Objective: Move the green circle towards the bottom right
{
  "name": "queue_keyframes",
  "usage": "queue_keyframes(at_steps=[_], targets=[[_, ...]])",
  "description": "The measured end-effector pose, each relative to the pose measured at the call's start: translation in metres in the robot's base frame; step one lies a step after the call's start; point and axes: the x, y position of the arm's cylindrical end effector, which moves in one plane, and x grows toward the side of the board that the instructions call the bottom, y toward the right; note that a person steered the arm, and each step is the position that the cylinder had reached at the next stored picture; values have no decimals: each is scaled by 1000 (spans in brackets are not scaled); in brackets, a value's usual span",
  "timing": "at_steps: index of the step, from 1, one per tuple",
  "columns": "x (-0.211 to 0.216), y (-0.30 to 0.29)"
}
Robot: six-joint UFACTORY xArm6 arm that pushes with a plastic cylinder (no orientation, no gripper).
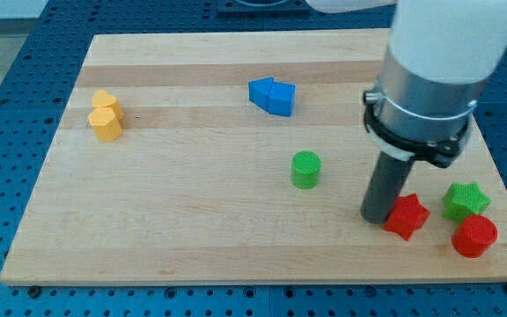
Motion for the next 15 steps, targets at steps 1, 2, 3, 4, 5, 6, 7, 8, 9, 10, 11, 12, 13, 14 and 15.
queue_keyframes(at_steps=[1,2,3,4,5,6,7,8,9,10,11,12,13,14,15], targets=[[6,20],[6,6],[6,-53],[0,-104],[-33,-123],[-67,-118],[-73,-97],[-73,-68],[-66,-45],[-47,-37],[-44,-20],[-44,6],[-43,24],[-43,26],[-54,26]])
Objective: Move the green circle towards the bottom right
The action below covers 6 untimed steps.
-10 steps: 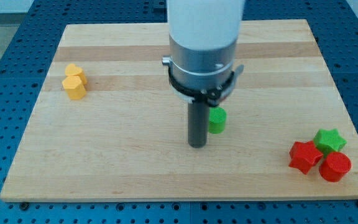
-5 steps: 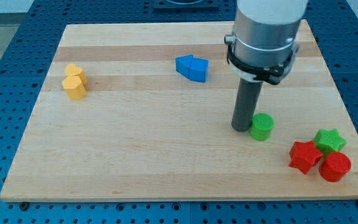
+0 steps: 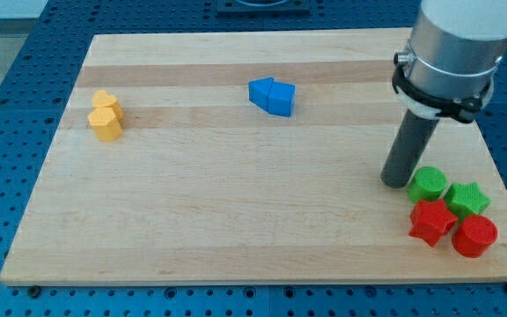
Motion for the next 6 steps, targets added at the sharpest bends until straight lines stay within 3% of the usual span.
queue_keyframes(at_steps=[6], targets=[[-31,0]])
